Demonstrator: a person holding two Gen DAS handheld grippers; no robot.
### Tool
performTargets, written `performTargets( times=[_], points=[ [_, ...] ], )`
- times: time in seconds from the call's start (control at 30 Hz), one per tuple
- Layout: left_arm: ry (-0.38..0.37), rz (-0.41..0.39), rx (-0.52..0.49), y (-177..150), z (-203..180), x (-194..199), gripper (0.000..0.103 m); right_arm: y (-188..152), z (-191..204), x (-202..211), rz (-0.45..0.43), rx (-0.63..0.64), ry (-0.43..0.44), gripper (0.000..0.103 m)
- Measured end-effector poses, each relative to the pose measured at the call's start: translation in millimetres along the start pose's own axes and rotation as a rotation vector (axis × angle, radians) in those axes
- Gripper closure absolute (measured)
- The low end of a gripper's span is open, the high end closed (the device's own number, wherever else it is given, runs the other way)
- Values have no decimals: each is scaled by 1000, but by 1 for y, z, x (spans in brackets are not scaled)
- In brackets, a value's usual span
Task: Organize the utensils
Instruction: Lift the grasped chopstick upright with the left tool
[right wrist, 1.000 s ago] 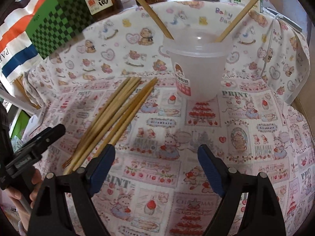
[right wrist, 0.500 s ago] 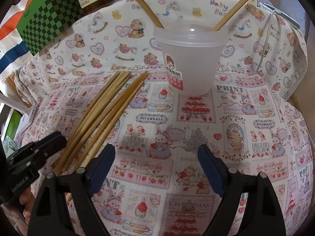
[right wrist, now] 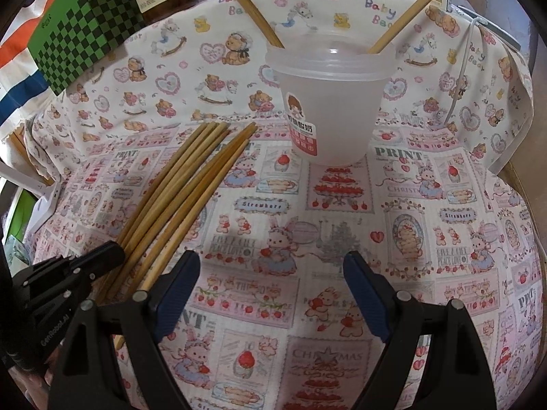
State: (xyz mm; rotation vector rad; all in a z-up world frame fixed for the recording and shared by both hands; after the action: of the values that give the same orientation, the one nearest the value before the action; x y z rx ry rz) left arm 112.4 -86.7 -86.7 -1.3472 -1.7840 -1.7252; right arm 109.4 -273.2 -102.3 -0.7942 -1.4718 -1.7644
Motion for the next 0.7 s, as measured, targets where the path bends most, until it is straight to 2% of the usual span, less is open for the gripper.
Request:
performTargets(
  times=[0.33, 0.4, 0.53, 0.63, 0.67, 0.7],
  points=[
    [41, 16, -78, -3, -12, -2, 99, 1, 0, 2, -6, 2, 0, 18],
    [45, 46, -86, -5, -14, -6, 89, 1, 0, 2, -5, 2, -1, 18],
    [178, 14, -229, -10, -35, -8, 90, 1, 0, 2, -10, 2, -7, 18],
    [138, 19, -183, -8, -29, -7, 91, 1, 1, 4, -13, 0, -5, 18],
    [124, 20, -167, -7, -25, -7, 96, 1, 1, 4, -14, -1, -5, 18],
    [130, 16, -158, -7, -23, -6, 96, 1, 2, 5, -15, 0, -3, 18]
  ],
)
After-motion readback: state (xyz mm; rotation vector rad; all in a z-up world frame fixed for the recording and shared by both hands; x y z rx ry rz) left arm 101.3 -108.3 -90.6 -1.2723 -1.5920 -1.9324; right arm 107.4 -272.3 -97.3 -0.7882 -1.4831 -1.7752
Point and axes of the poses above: each gripper's, at about its wrist camera, not at the fingertips, and x roughly against the way its jaws point, z to its left, y to its top, the point moved 4 cm from there along -x, roughly the way its jaws point, and after that the axes turned 2 degrees about -x, right-handed, at the moved point
